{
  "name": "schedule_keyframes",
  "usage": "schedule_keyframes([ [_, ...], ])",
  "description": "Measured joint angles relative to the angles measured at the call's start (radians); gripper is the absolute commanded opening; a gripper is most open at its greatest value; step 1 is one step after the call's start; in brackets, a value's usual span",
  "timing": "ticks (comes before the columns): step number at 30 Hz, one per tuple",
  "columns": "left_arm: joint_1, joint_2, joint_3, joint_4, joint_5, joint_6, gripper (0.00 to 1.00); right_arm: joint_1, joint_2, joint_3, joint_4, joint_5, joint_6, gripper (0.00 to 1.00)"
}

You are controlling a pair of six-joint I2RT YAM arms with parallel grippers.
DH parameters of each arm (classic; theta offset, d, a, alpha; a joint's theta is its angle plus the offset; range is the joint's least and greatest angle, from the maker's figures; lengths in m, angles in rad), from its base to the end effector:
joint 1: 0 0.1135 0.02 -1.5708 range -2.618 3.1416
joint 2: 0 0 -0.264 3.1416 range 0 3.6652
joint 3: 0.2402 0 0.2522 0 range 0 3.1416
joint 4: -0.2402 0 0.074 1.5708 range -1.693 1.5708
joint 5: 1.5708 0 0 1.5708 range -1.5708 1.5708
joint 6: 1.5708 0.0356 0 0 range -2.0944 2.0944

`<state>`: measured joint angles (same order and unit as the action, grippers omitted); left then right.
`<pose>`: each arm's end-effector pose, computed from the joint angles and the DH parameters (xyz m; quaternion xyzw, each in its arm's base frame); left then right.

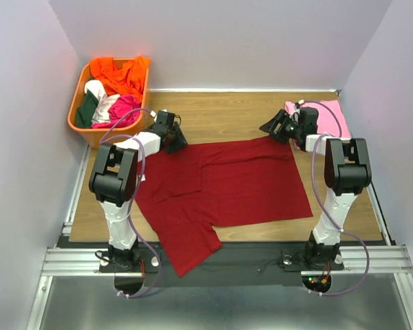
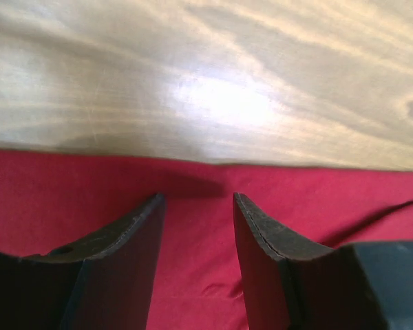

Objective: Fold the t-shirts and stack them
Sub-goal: Fold the tshirt

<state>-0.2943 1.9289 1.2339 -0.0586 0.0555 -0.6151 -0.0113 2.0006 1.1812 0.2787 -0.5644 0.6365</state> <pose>0.4004 -0.1234 0.1750 -0.1356 0.9073 -0.1973 0.3456 0.4305 0.0142 0.1619 0.1360 0.8360 0.3761 0.3756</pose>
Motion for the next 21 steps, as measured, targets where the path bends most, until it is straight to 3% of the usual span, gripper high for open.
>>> schedule_keyframes([
  [7,0.031,0.0,-0.028,0.06,0.011,-0.024,0.55,-0.019,0.022,-0.044,0.031,0.058,0.005,0.73],
  [13,0.035,0.0,-0.031,0.074,0.021,-0.024,0.56,-0.109,0.009,-0.085,0.076,0.094,0.048,0.74],
  [21,0.027,0.007,0.028,0.016,0.009,0.029,0.7,-0.154,-0.064,-0.012,-0.109,0.172,-0.06,0.76],
])
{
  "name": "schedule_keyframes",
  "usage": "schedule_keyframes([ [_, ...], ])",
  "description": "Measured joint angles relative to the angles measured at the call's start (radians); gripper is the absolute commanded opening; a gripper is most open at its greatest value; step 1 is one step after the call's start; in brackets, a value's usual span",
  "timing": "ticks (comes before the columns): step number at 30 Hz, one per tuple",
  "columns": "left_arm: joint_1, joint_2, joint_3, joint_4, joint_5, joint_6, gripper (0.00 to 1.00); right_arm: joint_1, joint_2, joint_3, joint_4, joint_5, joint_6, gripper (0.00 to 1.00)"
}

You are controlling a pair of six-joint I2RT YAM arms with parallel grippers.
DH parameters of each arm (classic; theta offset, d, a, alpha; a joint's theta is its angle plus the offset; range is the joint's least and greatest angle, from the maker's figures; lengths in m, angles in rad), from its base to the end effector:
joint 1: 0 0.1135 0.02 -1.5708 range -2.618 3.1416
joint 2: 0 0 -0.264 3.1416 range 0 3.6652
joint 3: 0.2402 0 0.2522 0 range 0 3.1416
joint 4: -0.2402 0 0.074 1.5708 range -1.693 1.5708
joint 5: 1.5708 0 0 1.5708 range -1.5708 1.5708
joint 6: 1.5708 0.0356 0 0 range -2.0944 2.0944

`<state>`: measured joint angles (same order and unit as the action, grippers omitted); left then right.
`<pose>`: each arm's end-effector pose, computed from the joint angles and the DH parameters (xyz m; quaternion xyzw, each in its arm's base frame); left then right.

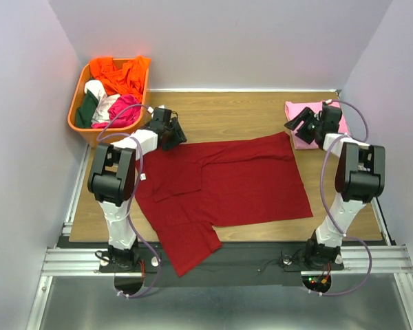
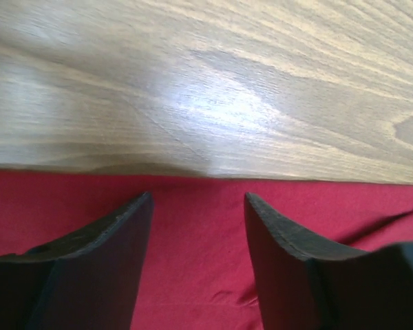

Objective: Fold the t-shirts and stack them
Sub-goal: Fold the tshirt

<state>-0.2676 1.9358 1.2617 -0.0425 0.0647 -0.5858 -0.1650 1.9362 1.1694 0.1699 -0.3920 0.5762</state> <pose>0.4099 -0.1148 0.1821 -0.1309 0.9003 -0.1982 0.3647 0.4173 -0.0557 0.1732 0.2290 0.8410 0.2622 0.4142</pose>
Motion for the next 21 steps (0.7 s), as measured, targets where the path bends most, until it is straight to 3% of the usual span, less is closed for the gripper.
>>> schedule_keyframes([
  [5,-0.037,-0.146,0.005,-0.127,-0.098,0.032,0.72,0.044,-0.196,0.014,-0.203,0.039,-0.077,0.76],
  [10,-0.169,-0.454,-0.048,-0.24,-0.201,0.01,0.71,0.145,-0.438,-0.048,-0.386,0.106,-0.142,0.7],
  [15,-0.338,-0.697,-0.29,-0.343,-0.236,-0.084,0.69,0.214,-0.618,-0.222,-0.586,0.153,-0.191,0.63],
  [21,-0.392,-0.723,-0.526,-0.436,-0.232,-0.179,0.69,0.209,-0.713,-0.4,-0.754,0.177,-0.206,0.61],
])
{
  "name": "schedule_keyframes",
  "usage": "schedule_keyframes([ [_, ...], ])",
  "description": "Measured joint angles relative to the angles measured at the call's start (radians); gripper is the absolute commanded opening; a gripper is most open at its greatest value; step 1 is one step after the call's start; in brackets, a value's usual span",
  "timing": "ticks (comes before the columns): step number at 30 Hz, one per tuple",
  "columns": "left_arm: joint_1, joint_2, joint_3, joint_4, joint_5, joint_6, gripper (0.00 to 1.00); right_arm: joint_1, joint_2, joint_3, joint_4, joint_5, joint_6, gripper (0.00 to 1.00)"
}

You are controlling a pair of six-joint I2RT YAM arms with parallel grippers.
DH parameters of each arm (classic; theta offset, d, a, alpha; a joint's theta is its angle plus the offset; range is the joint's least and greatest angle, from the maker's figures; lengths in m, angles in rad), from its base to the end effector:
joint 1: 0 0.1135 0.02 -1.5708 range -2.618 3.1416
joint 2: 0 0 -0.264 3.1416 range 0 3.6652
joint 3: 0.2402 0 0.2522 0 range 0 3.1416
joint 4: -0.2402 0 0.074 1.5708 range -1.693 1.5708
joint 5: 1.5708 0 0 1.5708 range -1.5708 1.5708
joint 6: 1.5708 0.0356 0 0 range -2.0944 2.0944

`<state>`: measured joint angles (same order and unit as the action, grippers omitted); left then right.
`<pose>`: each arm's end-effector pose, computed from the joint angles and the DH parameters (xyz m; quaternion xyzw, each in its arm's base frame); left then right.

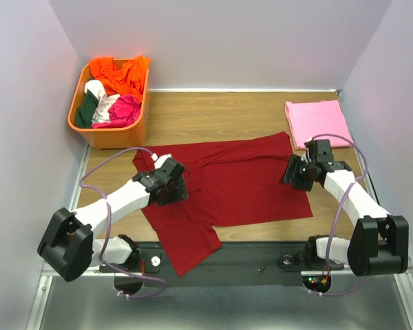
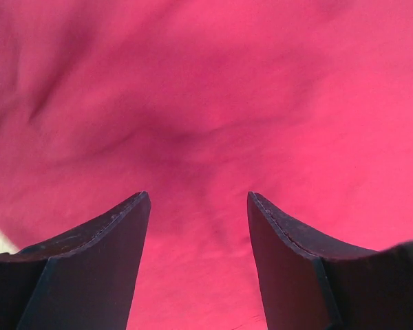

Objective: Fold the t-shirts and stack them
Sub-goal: Fold the tshirt

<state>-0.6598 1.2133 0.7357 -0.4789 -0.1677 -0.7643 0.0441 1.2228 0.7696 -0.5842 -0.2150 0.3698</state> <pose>0.1898 -0.1397 0.2123 -0.0749 0.9472 -0.1364 0.2802 0.2312 0.0178 0.2147 0.1276 0.9510 0.1551 0.2352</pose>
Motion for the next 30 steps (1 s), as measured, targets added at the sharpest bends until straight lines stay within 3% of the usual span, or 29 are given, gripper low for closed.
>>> schedule_keyframes([
  [9,0.0,0.164,-0.035,0.072,-0.005,-0.036,0.69,0.0,0.066,-0.062,-0.033,0.011,0.008,0.54],
  [13,0.006,0.23,0.018,0.084,-0.013,-0.026,0.68,0.0,0.127,-0.062,-0.002,0.017,0.018,0.53],
  [26,0.145,0.377,0.161,0.097,-0.074,0.089,0.71,-0.002,0.254,0.019,0.066,0.055,0.047,0.53],
  [30,0.158,0.352,0.181,0.062,-0.076,0.106,0.74,-0.002,0.227,0.05,0.079,0.089,0.052,0.58],
])
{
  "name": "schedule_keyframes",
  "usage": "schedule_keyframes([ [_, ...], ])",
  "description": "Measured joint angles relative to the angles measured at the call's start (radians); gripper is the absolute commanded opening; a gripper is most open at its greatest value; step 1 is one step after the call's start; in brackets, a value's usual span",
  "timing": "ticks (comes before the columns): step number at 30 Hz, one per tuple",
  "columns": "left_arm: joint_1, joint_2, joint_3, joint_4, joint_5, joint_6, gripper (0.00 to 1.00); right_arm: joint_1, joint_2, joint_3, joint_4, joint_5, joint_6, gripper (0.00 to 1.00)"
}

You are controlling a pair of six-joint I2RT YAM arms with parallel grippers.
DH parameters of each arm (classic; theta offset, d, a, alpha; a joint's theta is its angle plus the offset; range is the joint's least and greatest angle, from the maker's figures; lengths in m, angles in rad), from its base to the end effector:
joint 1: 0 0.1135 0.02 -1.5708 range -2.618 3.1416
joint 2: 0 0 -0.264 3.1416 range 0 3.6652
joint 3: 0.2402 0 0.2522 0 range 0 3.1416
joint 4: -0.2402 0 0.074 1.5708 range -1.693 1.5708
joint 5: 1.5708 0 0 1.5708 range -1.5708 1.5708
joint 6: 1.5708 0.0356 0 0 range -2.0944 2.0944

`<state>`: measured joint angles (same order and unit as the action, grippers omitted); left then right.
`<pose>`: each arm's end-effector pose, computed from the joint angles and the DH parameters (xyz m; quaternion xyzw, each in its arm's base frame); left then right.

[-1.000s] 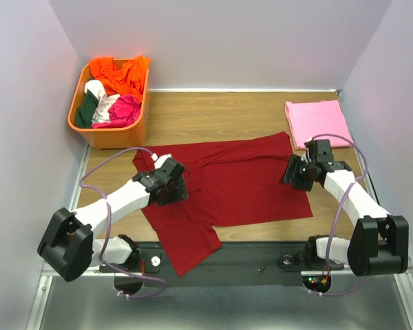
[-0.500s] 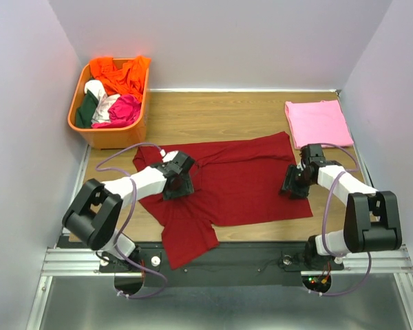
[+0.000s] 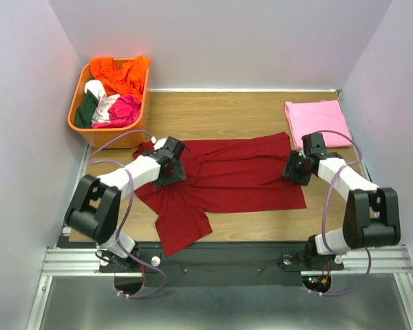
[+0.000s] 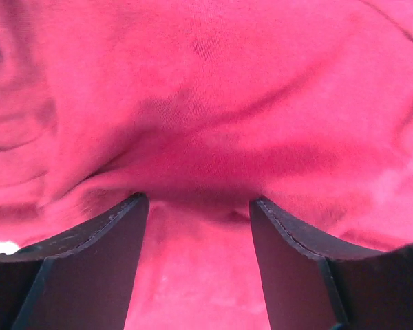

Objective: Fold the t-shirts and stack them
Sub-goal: Fold the tshirt

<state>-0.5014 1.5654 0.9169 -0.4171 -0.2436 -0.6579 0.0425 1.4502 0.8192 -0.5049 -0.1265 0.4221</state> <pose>0.2695 -0.1379 0.1824 -0.1054 0.9558 -0.0375 0.2720 0.2670 0.0159 0.1804 0.1705 0.9596 0.1096 0.1953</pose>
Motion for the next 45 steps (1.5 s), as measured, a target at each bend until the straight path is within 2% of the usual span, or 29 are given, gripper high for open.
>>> schedule_keyframes([
  [3,0.0,-0.134,-0.002,-0.059,0.008,-0.012,0.74,0.0,-0.1,0.004,-0.016,0.029,0.007,0.64],
  [7,0.0,-0.412,-0.031,-0.125,0.001,-0.083,0.73,-0.002,-0.205,0.004,-0.061,0.06,0.029,0.64],
  [10,0.008,-0.537,-0.1,-0.173,0.0,-0.138,0.72,-0.002,-0.247,-0.011,-0.108,0.081,0.054,0.64],
  [13,0.032,-0.592,-0.216,-0.215,0.031,-0.194,0.66,-0.003,-0.261,-0.045,-0.151,0.108,0.078,0.64],
  [15,0.044,-0.585,-0.263,-0.244,0.037,-0.219,0.62,-0.004,-0.262,-0.069,-0.171,0.116,0.093,0.64],
  [16,0.052,-0.556,-0.278,-0.251,0.036,-0.229,0.54,-0.005,-0.261,-0.082,-0.184,0.12,0.099,0.64],
  [18,0.07,-0.518,-0.28,-0.257,0.033,-0.236,0.45,-0.005,-0.253,-0.086,-0.205,0.12,0.101,0.64],
  [19,0.08,-0.497,-0.279,-0.247,0.03,-0.234,0.38,-0.005,-0.244,-0.086,-0.204,0.12,0.101,0.63],
  [21,0.097,-0.461,-0.277,-0.225,0.031,-0.229,0.33,-0.005,-0.229,-0.086,-0.204,0.12,0.101,0.63],
  [31,0.141,-0.246,-0.24,-0.118,0.066,-0.183,0.33,-0.018,-0.181,-0.086,-0.203,0.137,0.099,0.63],
  [40,0.277,-0.171,-0.195,-0.106,0.039,-0.054,0.34,-0.034,-0.147,-0.086,-0.199,0.151,0.098,0.63],
  [42,0.295,-0.15,-0.174,-0.108,0.025,-0.028,0.38,-0.045,-0.145,-0.086,-0.198,0.153,0.098,0.63],
  [45,0.307,-0.134,-0.138,-0.12,0.014,0.006,0.58,-0.057,-0.145,-0.086,-0.198,0.154,0.097,0.63],
])
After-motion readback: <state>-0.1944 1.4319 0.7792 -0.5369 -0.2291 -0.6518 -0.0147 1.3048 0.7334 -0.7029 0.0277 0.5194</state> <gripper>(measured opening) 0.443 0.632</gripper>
